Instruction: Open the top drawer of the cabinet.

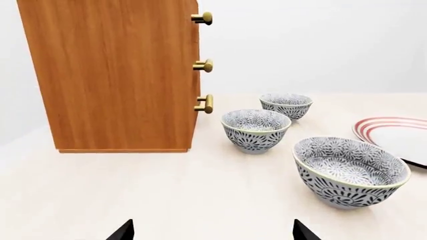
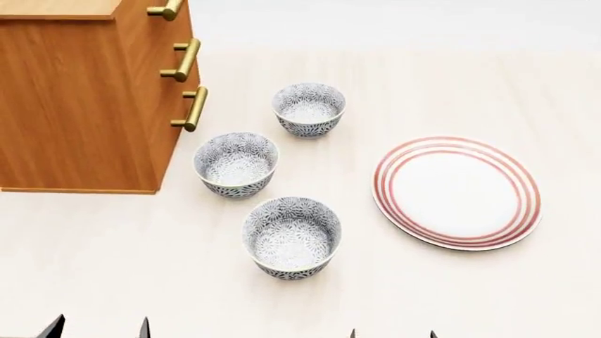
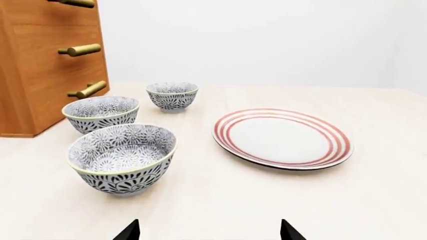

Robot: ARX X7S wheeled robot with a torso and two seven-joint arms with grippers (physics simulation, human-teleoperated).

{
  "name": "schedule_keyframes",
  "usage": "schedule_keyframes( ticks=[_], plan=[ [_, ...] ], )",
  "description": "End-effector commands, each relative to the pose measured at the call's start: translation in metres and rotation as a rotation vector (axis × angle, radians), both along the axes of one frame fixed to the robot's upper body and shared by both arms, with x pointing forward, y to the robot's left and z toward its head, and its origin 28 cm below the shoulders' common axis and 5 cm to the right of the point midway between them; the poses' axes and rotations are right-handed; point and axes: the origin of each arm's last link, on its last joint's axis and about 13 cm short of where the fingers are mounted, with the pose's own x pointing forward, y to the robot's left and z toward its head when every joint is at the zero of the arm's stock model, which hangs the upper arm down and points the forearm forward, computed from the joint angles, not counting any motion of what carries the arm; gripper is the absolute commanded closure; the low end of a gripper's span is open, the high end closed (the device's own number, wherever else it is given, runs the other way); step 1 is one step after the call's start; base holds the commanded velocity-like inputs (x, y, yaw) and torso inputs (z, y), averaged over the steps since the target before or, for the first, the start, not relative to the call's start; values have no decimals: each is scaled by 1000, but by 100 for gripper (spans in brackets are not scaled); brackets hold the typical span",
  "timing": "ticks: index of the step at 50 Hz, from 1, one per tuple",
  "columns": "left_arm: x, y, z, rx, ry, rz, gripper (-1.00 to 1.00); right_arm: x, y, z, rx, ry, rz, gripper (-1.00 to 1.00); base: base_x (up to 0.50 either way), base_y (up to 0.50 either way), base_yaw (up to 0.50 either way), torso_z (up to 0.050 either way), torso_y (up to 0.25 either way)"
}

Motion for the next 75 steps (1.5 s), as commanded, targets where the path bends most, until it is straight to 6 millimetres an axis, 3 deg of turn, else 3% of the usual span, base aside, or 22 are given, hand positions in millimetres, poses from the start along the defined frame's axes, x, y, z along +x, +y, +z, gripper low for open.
schedule_keyframes(
  ticks=[1, 14, 17, 19, 20, 24, 26, 28, 29, 33, 49, 62, 75],
  plan=[
    [0, 0, 1, -11, 4, -3, -100, 0, 0, 0, -2, 2, 0, -100, 0, 0, 0, 50, 84],
    [0, 1, 4, -52, -15, -1, -100, 0, 0, 2, -1, -10, -40, -100, 0, 0, 0, 50, 82],
    [1, 5, 12, -102, 22, 8, -100, -2, 0, 9, 91, 31, -34, -100, 0, 0, 0, 7, 7],
    [-3, 2, 30, -102, 49, -16, -100, -4, 1, 30, 54, 2, -27, -100, 0, 0, 0, 0, 0],
    [-3, 0, 52, -99, 37, -31, -100, -6, 2, 55, 80, -23, -10, -100, 0, 0, 0, 0, 0],
    [2, -3, 89, -69, -2, -58, -100, -4, 2, 92, 72, -51, -7, -100, 0, 0, 0, 0, 0],
    [5, -3, 118, -41, -50, -57, -100, -1, 1, 119, 72, -71, 6, -100, 0, 0, 0, 0, 0],
    [6, -3, 124, -45, -52, -60, -100, -1, 0, 125, 74, -77, 8, -100, 0, 0, 0, 0, 0],
    [9, -1, 138, -13, -112, -51, -100, 1, -2, 138, 42, -113, 5, -100, 0, 0, 0, 0, 0],
    [9, 2, 149, -55, -108, -48, -100, 2, -4, 145, 59, -122, 2, -100, 0, 0, 0, 0, 0],
    [4, 5, 132, -82, -56, -33, -100, -3, -3, 134, 78, -115, 32, -100, 115, 0, 0, 0, 0],
    [-1, 7, 135, -73, -83, -13, -100, -10, -2, 139, 65, -133, 44, -100, 311, 0, 0, 0, 0],
    [-4, 10, 125, -55, -72, -10, -100, -13, -4, 129, 65, -140, 50, -100, 401, 0, 0, 0, 0]
  ],
)
